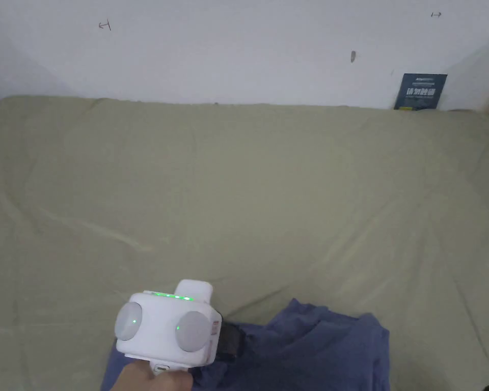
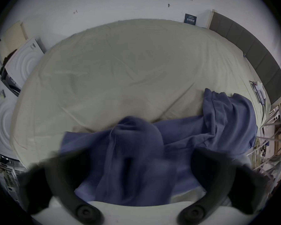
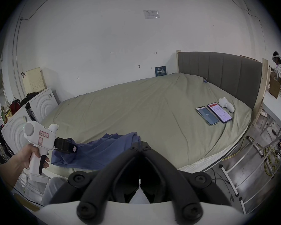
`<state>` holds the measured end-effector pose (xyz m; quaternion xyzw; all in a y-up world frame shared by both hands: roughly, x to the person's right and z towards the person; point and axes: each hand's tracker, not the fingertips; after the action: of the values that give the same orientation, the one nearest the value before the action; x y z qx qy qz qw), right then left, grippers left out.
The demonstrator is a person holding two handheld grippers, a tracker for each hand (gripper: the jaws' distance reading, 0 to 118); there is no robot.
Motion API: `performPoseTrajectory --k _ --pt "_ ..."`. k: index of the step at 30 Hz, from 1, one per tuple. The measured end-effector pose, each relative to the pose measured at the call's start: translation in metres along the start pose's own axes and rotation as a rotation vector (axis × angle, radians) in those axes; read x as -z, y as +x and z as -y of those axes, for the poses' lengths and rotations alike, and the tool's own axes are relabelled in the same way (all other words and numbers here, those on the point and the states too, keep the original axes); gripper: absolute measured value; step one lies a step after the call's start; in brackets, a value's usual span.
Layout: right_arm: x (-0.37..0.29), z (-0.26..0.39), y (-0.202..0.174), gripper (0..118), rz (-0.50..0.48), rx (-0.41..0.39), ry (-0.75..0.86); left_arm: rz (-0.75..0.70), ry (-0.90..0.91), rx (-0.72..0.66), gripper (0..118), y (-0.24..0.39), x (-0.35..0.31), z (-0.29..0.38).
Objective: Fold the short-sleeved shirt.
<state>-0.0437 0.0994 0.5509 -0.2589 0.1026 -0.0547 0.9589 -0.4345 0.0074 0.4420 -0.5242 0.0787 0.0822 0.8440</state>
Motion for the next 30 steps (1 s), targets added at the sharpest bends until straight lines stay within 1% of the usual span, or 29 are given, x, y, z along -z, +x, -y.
performPoseTrajectory --k 1,2,5,6,7,8,9,10,11,12,13,14,15,16,17,19,20,23,26,28,29,30 --pt "-0.001 -0.001 0.001 1 0.006 -0.003 0.003 0.034 0.007 -0.032 112 -0.007 -0.004 0.002" --pt "-0.001 -0.002 0.002 1 0.007 -0.003 0.003 0.055 0.029 -0.073 112 -0.010 -0.029 -0.004" --pt "0.001 -0.005 0.001 1 0.002 -0.005 0.005 0.083 0.089 -0.084 110 -0.038 -0.071 -0.003" --pt "0.002 -0.006 -0.001 1 -0.001 -0.006 0.005 0.106 0.118 -0.107 107 -0.054 -0.077 -0.003" --pt "0.004 -0.006 -0.002 1 -0.010 -0.006 0.004 0.129 0.147 -0.143 100 -0.070 -0.087 -0.002" --pt "0.006 -0.006 -0.004 1 -0.016 -0.004 0.002 0.161 0.167 -0.179 79 -0.086 -0.094 0.000" --pt "0.007 -0.006 -0.006 1 -0.020 -0.002 0.000 0.190 0.187 -0.207 19 -0.098 -0.097 0.002" --pt "0.009 -0.006 -0.008 1 -0.028 -0.001 -0.004 0.202 0.163 -0.214 0 -0.110 -0.092 0.003" --pt "0.010 -0.006 -0.011 1 -0.032 -0.001 -0.005 0.237 0.175 -0.287 0 -0.121 -0.083 0.005" --pt "0.011 -0.005 -0.014 1 -0.037 0.001 -0.006 0.244 0.130 -0.274 0 -0.127 -0.077 0.008" --pt "0.012 -0.005 -0.016 1 -0.045 0.003 -0.011 0.268 0.130 -0.256 0 -0.132 -0.070 0.009" --pt "0.012 -0.005 -0.018 1 -0.051 0.002 -0.015 0.348 0.122 -0.272 0 -0.131 -0.063 0.012" --pt "0.012 -0.003 -0.021 1 -0.053 -0.001 -0.016 0.383 0.091 -0.304 0 -0.129 -0.053 0.013" --pt "0.012 -0.003 -0.023 1 -0.054 -0.005 -0.021 0.418 0.072 -0.298 0 -0.122 -0.044 0.015" --pt "0.012 -0.002 -0.024 1 -0.058 -0.008 -0.027 0.486 0.061 -0.301 0 -0.112 -0.034 0.016" --pt "0.010 -0.001 -0.025 1 -0.056 -0.011 -0.029 0.484 0.034 -0.283 0 -0.091 -0.016 0.014" --pt "0.010 -0.001 -0.025 1 -0.056 -0.010 -0.033 0.515 0.023 -0.258 0 -0.081 -0.006 0.013" --pt "0.010 -0.001 -0.024 1 -0.050 -0.007 -0.036 0.620 -0.047 -0.293 0 -0.052 0.028 0.011" --pt "0.010 -0.001 -0.022 1 -0.042 -0.005 -0.044 0.609 -0.043 -0.292 0 -0.044 0.056 0.018" --pt "0.011 0.000 -0.021 1 -0.041 -0.004 -0.052 0.704 -0.011 -0.354 0 -0.059 0.062 0.023" --pt "0.011 0.001 -0.021 1 -0.039 -0.006 -0.055 0.734 -0.037 -0.418 0 -0.067 0.062 0.025" --pt "0.013 0.002 -0.021 1 -0.038 -0.007 -0.058 0.754 -0.052 -0.449 0 -0.073 0.061 0.023"
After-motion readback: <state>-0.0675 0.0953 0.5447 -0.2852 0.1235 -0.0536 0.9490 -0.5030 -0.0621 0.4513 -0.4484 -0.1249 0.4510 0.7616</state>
